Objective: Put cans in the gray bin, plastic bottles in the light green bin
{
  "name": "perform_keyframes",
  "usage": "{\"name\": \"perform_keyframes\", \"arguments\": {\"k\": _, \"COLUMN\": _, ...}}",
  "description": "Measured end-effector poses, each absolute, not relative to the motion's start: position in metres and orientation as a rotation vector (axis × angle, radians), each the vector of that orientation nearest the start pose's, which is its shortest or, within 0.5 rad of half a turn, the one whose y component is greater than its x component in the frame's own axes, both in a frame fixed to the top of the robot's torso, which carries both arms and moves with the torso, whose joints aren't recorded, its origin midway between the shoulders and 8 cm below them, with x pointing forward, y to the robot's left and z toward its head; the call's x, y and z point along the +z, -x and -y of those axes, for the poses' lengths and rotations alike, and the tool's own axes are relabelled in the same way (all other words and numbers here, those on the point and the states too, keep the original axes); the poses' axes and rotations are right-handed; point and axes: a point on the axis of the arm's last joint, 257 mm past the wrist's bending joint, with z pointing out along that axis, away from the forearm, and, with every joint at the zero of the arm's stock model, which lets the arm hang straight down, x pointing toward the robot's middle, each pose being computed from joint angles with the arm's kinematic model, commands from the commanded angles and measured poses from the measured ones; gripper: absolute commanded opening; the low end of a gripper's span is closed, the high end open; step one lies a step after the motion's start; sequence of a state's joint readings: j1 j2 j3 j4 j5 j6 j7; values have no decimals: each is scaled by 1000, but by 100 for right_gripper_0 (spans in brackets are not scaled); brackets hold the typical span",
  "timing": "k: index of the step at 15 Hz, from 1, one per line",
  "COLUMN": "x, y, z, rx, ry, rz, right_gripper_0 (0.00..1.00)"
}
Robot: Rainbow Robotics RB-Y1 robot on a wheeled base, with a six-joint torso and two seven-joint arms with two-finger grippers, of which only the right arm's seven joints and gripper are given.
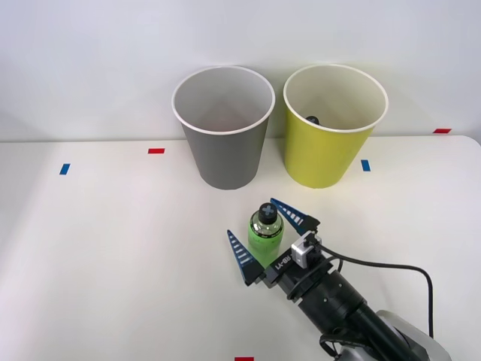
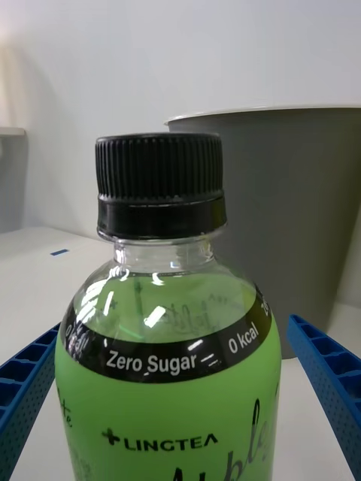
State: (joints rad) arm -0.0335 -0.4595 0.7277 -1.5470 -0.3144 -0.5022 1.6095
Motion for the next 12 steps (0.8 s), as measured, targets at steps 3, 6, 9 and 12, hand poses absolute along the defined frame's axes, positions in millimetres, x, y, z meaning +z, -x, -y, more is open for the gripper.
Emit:
{"name": "perform_keyframes", "arguments": {"k": 3, "x": -230, "y": -419, "z": 24, "rx": 487, "ry": 554, "rz": -1288, "right_gripper_0": 100}}
{"name": "perform_keyframes", "arguments": {"k": 6, "x": -230, "y": -421, "z": 21, "rx": 483, "ry": 557, "rz": -1291, "right_gripper_0": 47}}
{"name": "perform_keyframes", "arguments": {"k": 9, "x": -228, "y": -423, "z": 18, "rx": 473, "ry": 569, "rz": -1287, "right_gripper_0": 0}}
{"name": "perform_keyframes", "arguments": {"k": 12, "x": -230, "y": -425, "z": 21, "rx": 466, "ry": 570, "rz": -1294, "right_gripper_0": 0}}
